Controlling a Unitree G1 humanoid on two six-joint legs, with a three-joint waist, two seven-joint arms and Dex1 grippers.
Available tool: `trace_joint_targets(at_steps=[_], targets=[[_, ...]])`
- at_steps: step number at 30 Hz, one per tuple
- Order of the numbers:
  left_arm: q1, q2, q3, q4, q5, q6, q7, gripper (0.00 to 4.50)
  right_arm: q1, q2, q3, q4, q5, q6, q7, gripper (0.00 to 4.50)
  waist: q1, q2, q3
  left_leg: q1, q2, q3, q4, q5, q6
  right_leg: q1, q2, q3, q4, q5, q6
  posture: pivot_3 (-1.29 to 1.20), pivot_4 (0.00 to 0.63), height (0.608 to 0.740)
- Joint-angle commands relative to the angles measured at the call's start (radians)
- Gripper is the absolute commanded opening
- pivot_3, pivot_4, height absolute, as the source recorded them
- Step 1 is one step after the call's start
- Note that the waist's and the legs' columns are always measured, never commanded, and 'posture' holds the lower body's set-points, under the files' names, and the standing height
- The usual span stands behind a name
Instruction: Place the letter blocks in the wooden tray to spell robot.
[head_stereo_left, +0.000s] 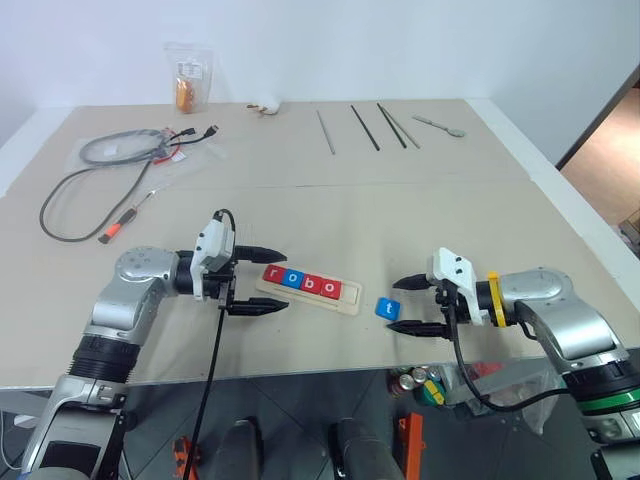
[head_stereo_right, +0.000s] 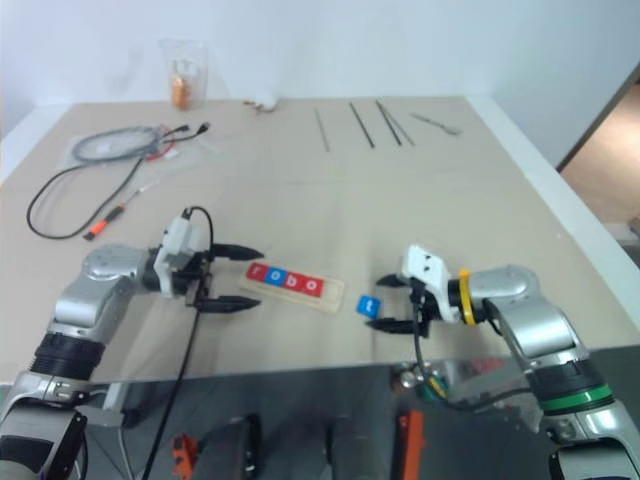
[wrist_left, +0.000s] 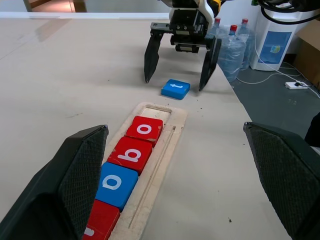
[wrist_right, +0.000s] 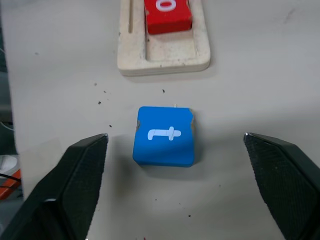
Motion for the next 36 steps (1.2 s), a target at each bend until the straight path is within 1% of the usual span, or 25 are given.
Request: trace_joint_targets(at_steps=[1,3,6,12,16,20,28,36], targets=[[-0.010,0.003,0.010,-0.019,-0.004,-0.016,-0.003,4.50,-0.019,-0.055,-0.102,-0.045,0.093,0.077,0.046,4.47,0.000,0.000,0.000,0.000,0.000,0.000,0.000,0.000,0.000,0.000,0.000,0.000,0.000,0.000,0.000,0.00,0.150,0.740],[-0.008,0.004,0.012,-0.020,-0.004,-0.017,-0.002,4.50,-0.004,-0.066,-0.127,-0.072,0.120,0.113,0.043,4.47,0.000,0.000,0.000,0.000,0.000,0.000,0.000,0.000,0.000,0.000,0.000,0.000,0.000,0.000,0.000,0.00,0.150,0.740],[0.000,0.005,0.015,-0.022,-0.005,-0.019,0.000,4.50,0.064,-0.064,-0.153,-0.141,0.130,0.122,0.011,4.47,0.001,0.000,0.000,0.000,0.000,0.000,0.000,0.000,0.000,0.000,0.000,0.000,0.000,0.000,0.000,0.00,0.150,0.740],[0.008,0.007,0.014,-0.024,-0.007,-0.019,0.000,4.50,0.155,-0.006,-0.162,-0.228,0.133,0.151,-0.103,4.47,-0.001,0.000,0.000,0.000,0.000,0.000,0.001,0.000,0.000,0.001,0.000,0.000,0.000,0.001,0.000,0.00,0.150,0.740],[-0.008,0.006,0.012,-0.015,-0.007,-0.014,-0.001,4.50,0.168,0.025,-0.155,-0.233,0.113,0.143,-0.170,4.47,0.000,0.000,0.000,0.001,0.000,0.000,0.002,0.000,0.000,0.001,0.000,0.000,0.000,0.002,0.000,0.00,0.150,0.740],[-0.014,0.003,0.009,-0.016,-0.007,-0.011,-0.001,4.50,0.191,0.046,-0.152,-0.256,0.121,0.150,-0.206,4.47,0.000,0.000,0.000,0.001,0.000,0.000,0.002,0.000,0.000,0.001,0.000,0.000,0.000,0.002,0.000,0.00,0.150,0.740],[-0.012,0.006,0.009,-0.015,-0.007,-0.011,-0.007,4.50,0.225,0.050,-0.126,-0.273,0.099,0.135,-0.232,4.47,0.000,0.000,0.000,0.001,0.000,-0.001,0.002,0.000,0.000,0.001,0.000,0.000,0.000,0.001,0.000,0.00,0.150,0.740],[-0.014,0.003,0.009,-0.016,-0.005,-0.008,-0.006,4.50,0.206,0.068,-0.097,-0.248,0.069,0.118,-0.254,4.47,0.000,0.000,0.000,0.001,0.000,-0.001,0.002,0.000,0.000,0.001,0.000,0.000,0.000,0.002,0.000,0.00,0.150,0.740]])
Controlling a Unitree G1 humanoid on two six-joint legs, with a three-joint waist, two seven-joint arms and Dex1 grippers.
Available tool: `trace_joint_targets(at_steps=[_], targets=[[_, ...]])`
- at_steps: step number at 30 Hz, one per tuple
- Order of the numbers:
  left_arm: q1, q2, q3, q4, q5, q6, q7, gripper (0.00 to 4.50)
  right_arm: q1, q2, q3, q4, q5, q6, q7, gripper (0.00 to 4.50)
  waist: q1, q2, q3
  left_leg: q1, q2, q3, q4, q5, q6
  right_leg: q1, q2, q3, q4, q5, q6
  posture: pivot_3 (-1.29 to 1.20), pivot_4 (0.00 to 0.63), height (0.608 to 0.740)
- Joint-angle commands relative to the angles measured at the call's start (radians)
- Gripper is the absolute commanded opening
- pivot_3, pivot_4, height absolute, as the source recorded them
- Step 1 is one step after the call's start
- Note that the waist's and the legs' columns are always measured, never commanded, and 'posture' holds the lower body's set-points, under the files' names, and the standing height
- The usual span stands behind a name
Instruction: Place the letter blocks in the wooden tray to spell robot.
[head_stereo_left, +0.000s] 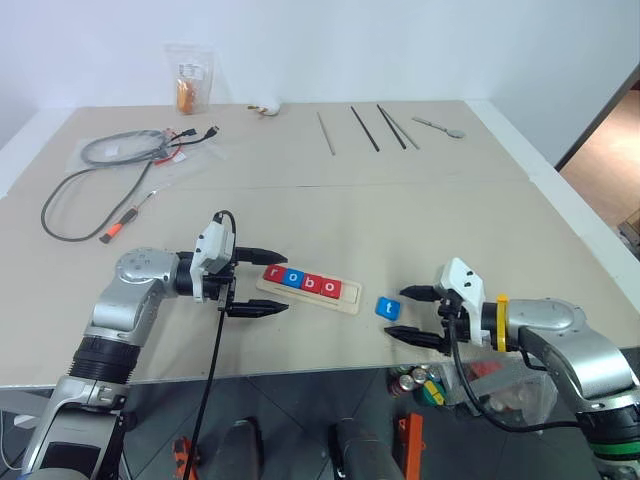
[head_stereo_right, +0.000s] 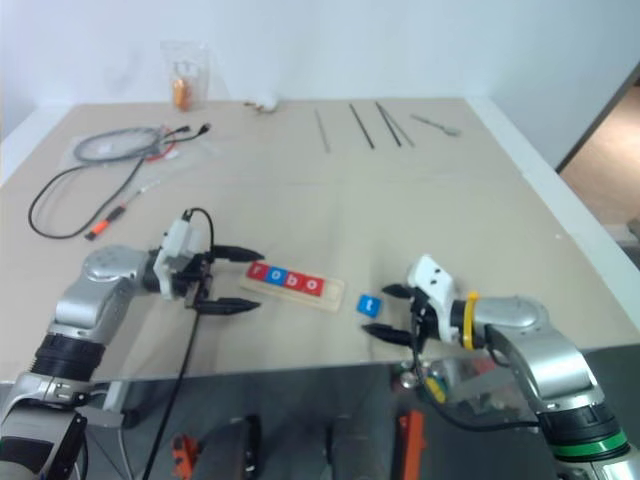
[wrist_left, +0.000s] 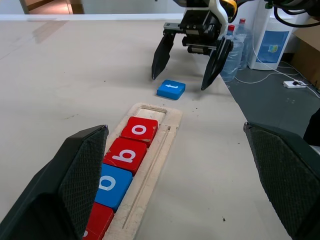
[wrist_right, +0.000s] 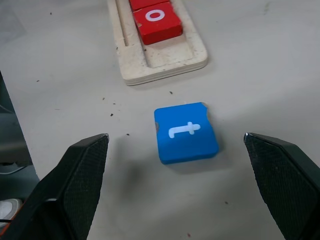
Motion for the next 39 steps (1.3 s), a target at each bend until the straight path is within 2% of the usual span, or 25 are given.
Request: trace_joint_targets(at_steps=[1,5,8,15,22,28,39], targets=[[-0.018,0.003,0.009,-0.017,-0.007,0.002,0.004,4.50,-0.017,0.005,-0.003,-0.012,-0.009,-0.019,-0.008,4.47,0.000,0.000,0.000,0.000,0.000,0.000,0.000,0.000,0.000,0.000,0.000,0.000,0.000,0.000,0.000,0.00,0.150,0.740],[-0.016,0.003,0.011,-0.019,-0.007,0.003,0.006,4.50,-0.019,0.005,0.017,-0.001,-0.041,-0.040,-0.011,4.47,0.000,0.000,0.000,0.000,0.000,0.000,0.000,0.000,0.000,0.000,0.000,0.000,0.000,0.000,0.000,0.00,0.150,0.740],[-0.013,0.003,0.013,-0.023,-0.010,0.005,0.009,4.50,-0.028,0.010,0.024,0.018,-0.063,-0.052,-0.020,3.68,0.000,0.000,0.000,0.000,0.000,0.000,0.000,0.000,0.000,0.000,0.000,0.000,0.000,0.000,0.000,0.00,0.150,0.740],[-0.012,0.004,0.014,-0.028,-0.011,0.007,0.009,4.50,-0.035,0.014,0.019,0.041,-0.068,-0.076,-0.004,1.24,0.000,0.000,0.000,0.000,0.000,0.000,0.000,0.000,0.000,0.000,0.000,0.000,0.000,0.000,0.000,0.00,0.150,0.740],[-0.017,0.001,0.014,-0.019,-0.007,0.001,0.009,4.50,-0.055,0.007,0.011,0.067,-0.076,-0.093,0.008,1.18,0.000,0.000,0.000,0.000,0.000,0.000,0.000,0.000,0.000,0.000,0.000,0.000,0.000,0.000,0.000,0.00,0.150,0.740],[-0.026,0.013,0.024,-0.010,-0.013,0.006,-0.003,4.50,-0.188,-0.008,-0.020,0.058,-0.005,-0.030,0.055,1.18,-0.003,0.000,0.000,0.000,0.000,0.001,0.000,0.000,0.000,-0.001,0.000,0.001,0.000,0.001,0.000,0.00,0.150,0.740],[-0.012,0.012,0.028,-0.023,-0.015,-0.001,0.010,4.50,-0.321,0.006,0.142,0.070,-0.066,-0.007,0.120,1.18,-0.001,0.000,0.000,0.000,0.000,-0.001,0.000,0.000,0.000,0.000,0.001,0.000,0.000,0.000,0.001,0.00,0.150,0.740]])
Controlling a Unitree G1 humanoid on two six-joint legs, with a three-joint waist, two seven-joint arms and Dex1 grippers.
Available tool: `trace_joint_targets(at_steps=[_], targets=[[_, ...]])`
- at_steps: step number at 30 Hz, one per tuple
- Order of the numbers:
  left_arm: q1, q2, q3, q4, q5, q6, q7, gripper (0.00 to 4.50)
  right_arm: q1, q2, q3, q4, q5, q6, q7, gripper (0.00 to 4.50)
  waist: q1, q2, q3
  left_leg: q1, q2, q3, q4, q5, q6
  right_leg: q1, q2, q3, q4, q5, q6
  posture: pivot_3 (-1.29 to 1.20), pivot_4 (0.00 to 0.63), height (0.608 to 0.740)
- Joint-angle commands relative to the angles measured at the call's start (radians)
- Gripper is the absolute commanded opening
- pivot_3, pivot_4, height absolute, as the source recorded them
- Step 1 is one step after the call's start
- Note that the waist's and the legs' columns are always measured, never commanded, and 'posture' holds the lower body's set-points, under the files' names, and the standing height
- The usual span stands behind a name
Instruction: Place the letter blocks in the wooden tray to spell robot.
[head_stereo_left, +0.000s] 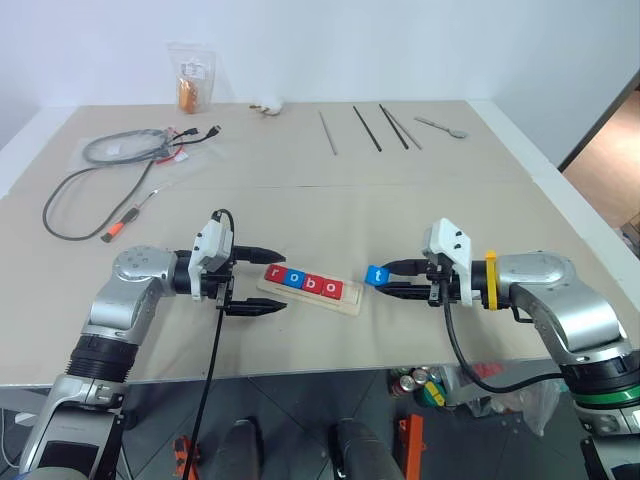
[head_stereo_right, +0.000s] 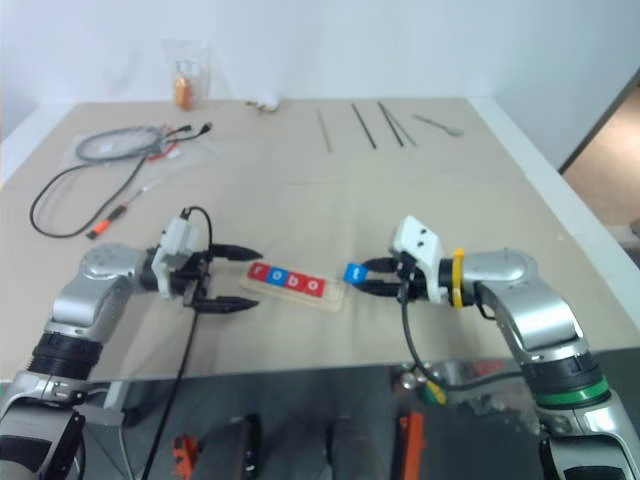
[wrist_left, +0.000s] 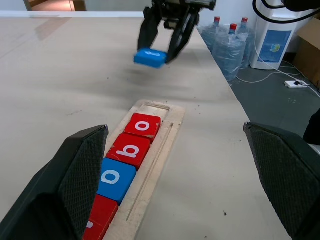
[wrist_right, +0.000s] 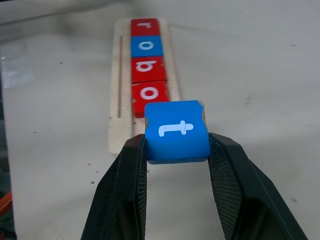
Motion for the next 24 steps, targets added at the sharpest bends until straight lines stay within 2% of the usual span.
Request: trace_joint_targets(at_steps=[1,12,24], targets=[[-0.004,0.001,0.025,-0.027,-0.013,-0.013,0.013,4.50,-0.045,0.007,0.047,0.006,-0.041,-0.017,0.018,1.18,0.000,0.000,0.000,0.000,0.000,0.000,0.000,0.000,0.000,0.000,0.000,0.000,0.000,0.000,0.000,0.00,0.150,0.740],[0.005,-0.009,0.026,-0.037,-0.013,-0.020,0.038,4.50,-0.149,0.083,0.118,0.089,-0.109,0.034,-0.007,1.18,0.000,0.000,0.000,0.000,0.000,0.000,0.000,0.000,0.000,0.000,0.000,0.000,0.000,0.001,-0.001,0.00,0.150,0.740],[0.018,0.004,0.035,-0.043,-0.020,-0.018,0.038,4.50,-0.136,0.067,0.142,0.059,-0.138,0.044,0.029,1.18,0.000,0.000,0.000,0.000,0.000,0.000,0.000,0.000,0.000,0.000,0.000,0.000,0.000,0.001,-0.001,0.00,0.150,0.740]])
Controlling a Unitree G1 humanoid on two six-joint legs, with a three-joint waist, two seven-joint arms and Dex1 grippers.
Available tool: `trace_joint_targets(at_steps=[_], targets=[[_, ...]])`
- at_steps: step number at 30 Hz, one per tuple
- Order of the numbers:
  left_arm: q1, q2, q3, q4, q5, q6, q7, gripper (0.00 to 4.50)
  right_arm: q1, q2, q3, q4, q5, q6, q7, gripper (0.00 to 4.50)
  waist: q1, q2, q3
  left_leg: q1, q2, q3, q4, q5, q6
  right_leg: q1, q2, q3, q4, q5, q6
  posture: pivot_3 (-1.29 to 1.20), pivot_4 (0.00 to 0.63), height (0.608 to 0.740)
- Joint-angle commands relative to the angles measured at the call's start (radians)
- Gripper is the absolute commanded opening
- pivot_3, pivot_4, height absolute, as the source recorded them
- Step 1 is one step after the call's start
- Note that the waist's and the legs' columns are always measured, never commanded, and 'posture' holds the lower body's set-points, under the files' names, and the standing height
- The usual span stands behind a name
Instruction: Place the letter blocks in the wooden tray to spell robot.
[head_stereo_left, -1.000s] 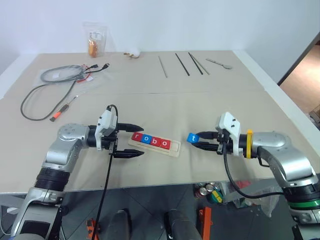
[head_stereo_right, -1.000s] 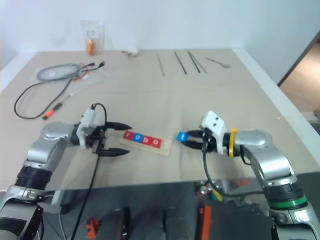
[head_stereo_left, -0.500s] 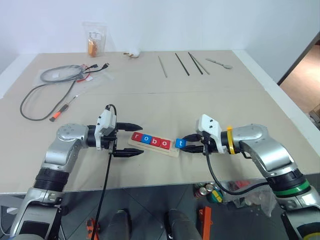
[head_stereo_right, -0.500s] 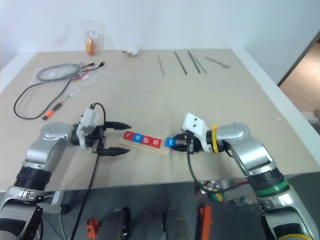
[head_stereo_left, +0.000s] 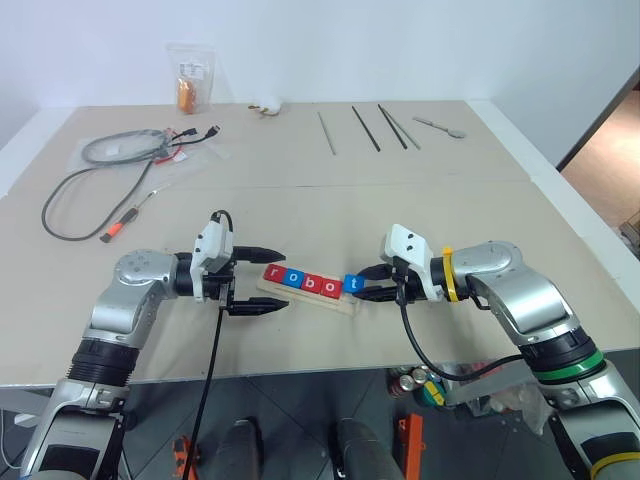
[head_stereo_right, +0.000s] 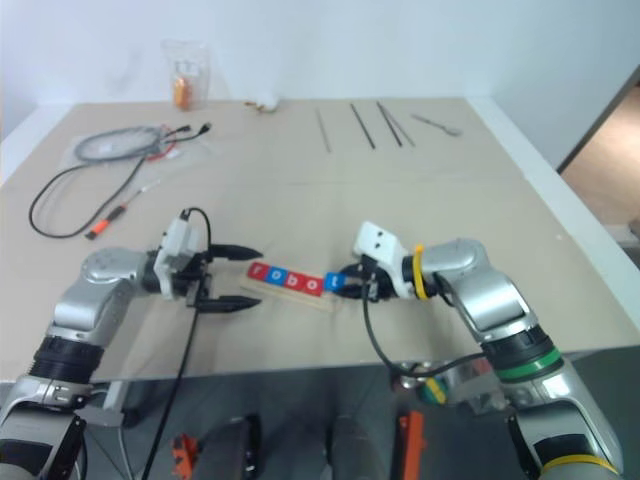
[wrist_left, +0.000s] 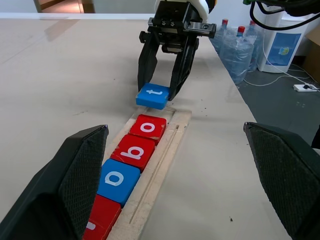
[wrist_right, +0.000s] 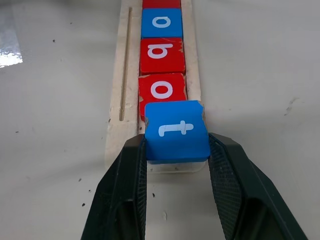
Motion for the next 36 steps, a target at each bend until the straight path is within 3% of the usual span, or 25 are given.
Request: trace_joint_targets(at_steps=[1,29,31,36], targets=[[-0.002,0.012,0.032,-0.029,-0.018,-0.011,-0.001,4.50,-0.006,-0.015,0.004,-0.032,-0.009,0.000,0.013,1.18,0.000,0.000,0.000,0.000,0.000,0.000,0.000,0.000,0.000,0.000,0.000,0.000,0.000,0.000,0.000,0.00,0.150,0.740],[0.016,0.002,0.024,-0.036,-0.014,-0.029,0.022,4.50,-0.108,0.042,0.108,0.108,-0.113,-0.061,0.074,1.18,-0.002,0.000,0.000,0.001,0.000,0.000,0.000,0.000,0.000,0.000,0.000,0.000,0.000,0.001,-0.001,0.00,0.150,0.740],[0.016,0.001,0.024,-0.035,-0.013,-0.032,0.022,4.50,-0.115,0.046,0.105,0.117,-0.114,-0.062,0.079,2.19,-0.002,0.000,0.000,0.001,0.000,0.000,0.000,0.000,0.000,0.000,0.000,0.000,0.001,0.001,-0.001,0.00,0.150,0.740],[0.016,0.003,0.023,-0.031,-0.012,-0.035,0.019,4.50,-0.130,0.051,0.092,0.142,-0.116,-0.063,0.080,3.85,-0.001,0.000,0.000,0.001,0.000,0.000,0.000,0.000,0.000,0.000,0.000,0.000,0.000,0.000,0.000,0.00,0.150,0.740]])
